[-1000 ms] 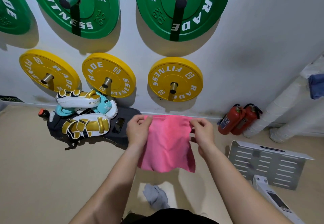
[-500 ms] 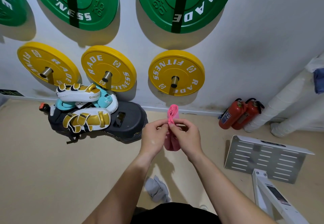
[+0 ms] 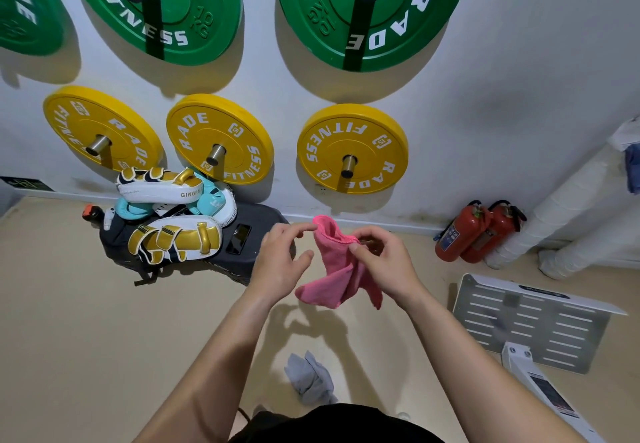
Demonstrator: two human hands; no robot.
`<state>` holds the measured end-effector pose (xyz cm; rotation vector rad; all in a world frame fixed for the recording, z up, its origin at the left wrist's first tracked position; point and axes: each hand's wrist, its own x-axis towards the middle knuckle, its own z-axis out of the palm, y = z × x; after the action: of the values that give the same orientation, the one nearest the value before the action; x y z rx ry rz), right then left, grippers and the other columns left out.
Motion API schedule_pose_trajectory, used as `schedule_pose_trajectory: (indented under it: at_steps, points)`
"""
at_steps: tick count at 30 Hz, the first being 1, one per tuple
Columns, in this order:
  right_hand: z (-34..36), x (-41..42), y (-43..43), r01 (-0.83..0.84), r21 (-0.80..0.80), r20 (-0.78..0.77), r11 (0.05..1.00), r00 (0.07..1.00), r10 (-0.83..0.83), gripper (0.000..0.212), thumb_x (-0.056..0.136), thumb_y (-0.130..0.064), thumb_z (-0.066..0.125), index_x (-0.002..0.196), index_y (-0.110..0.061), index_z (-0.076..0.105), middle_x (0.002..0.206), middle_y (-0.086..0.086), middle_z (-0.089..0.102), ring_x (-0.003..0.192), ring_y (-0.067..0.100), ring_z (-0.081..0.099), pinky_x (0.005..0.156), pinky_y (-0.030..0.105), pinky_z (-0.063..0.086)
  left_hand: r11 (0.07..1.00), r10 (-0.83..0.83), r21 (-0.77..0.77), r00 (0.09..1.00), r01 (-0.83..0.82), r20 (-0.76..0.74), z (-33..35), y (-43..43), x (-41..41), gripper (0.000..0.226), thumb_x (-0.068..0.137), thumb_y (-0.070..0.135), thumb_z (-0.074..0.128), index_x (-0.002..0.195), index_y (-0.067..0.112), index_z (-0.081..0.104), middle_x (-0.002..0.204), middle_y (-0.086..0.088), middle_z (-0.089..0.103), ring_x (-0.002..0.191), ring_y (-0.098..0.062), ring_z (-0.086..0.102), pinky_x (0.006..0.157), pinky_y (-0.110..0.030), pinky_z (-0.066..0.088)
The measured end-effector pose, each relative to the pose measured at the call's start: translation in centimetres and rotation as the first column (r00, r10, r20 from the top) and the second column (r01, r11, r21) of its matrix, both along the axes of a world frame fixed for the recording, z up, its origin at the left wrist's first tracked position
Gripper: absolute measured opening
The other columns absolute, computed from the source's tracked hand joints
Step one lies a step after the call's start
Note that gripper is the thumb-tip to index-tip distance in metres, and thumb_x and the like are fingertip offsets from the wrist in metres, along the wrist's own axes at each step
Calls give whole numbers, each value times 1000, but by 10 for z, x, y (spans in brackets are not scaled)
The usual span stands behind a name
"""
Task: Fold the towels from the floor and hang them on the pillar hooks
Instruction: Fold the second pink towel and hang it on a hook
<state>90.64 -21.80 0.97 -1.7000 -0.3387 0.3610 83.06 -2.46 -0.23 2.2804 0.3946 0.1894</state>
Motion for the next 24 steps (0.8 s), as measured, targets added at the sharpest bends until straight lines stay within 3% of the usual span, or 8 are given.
schedule_pose_trajectory:
  at_steps: [2, 5, 10, 13, 16, 19, 22, 24]
  points:
    - [2, 4, -3, -37, -7, 14, 999, 999, 37, 20, 88, 1, 66, 86, -18, 71, 80, -11, 71, 75, 5, 63, 73, 22, 50, 995, -42, 92, 999, 44, -22, 1, 7, 2, 46, 87, 17, 70, 123, 44, 62, 111, 7, 46, 106, -15, 42, 90, -28, 37]
    - [4, 9, -7, -65, -19, 6, 998, 998, 65, 14, 90, 2, 64, 92, -10, 71, 80, -10, 70, 78, 6, 63, 73, 28, 52, 978, -84, 189, 995, 91, -44, 0, 17, 5, 33, 89, 27, 71, 117, 45, 65, 111, 10, 43, 109, -15, 39, 88, -31, 43]
    - [12, 15, -14, -95, -33, -29, 995, 995, 94, 13, 93, 0, 62, 93, -11, 69, 80, -3, 65, 72, 7, 57, 59, 19, 48, 937, -178, 284, 978, 202, -110, 0, 20, 4, 14, 87, 39, 74, 101, 40, 72, 107, 14, 47, 103, -13, 39, 84, -40, 50]
    - [12, 20, -19, -60, -66, -40, 996, 998, 58, 10, 93, -2, 61, 94, -10, 68, 82, 6, 61, 73, 12, 54, 54, 17, 46, 927, -186, 320, 981, 195, -61, 0, 24, 2, 11, 85, 38, 75, 94, 34, 71, 104, 15, 52, 99, -12, 45, 80, -41, 51]
    - [5, 25, -24, -15, -207, -42, 978, 999, 6, 6, 94, -5, 60, 93, -9, 65, 80, 5, 57, 71, 13, 50, 53, 13, 43, 958, -174, 243, 982, 153, 70, 8, 26, 5, 12, 82, 30, 75, 88, 30, 65, 101, 15, 59, 95, -14, 57, 83, -40, 51]
    - [0, 26, -21, 17, -343, 22, 939, 1000, -10, 4, 95, -10, 59, 92, -10, 62, 72, -5, 54, 61, 6, 46, 54, 12, 37, 985, -148, 97, 985, 140, 84, 21, 18, 10, 14, 78, 28, 71, 86, 29, 61, 98, 13, 69, 85, -19, 66, 84, -41, 54]
    - [3, 26, -17, 29, -281, 1, 959, 1000, -30, 5, 97, -10, 56, 97, -8, 60, 75, -4, 52, 64, 8, 44, 54, 12, 35, 995, -52, -78, 993, 61, 111, 32, 11, 15, 15, 79, 21, 70, 88, 27, 60, 82, 5, 68, 77, -19, 63, 78, -42, 55]
    - [7, 28, -17, 15, -251, -5, 968, 1000, -17, 4, 97, -9, 56, 97, -10, 59, 79, -3, 52, 68, 10, 46, 61, 18, 38, 986, -5, -164, 989, 30, 147, 40, 8, 17, 22, 83, 10, 70, 91, 28, 60, 85, 7, 67, 74, -15, 62, 76, -39, 54]
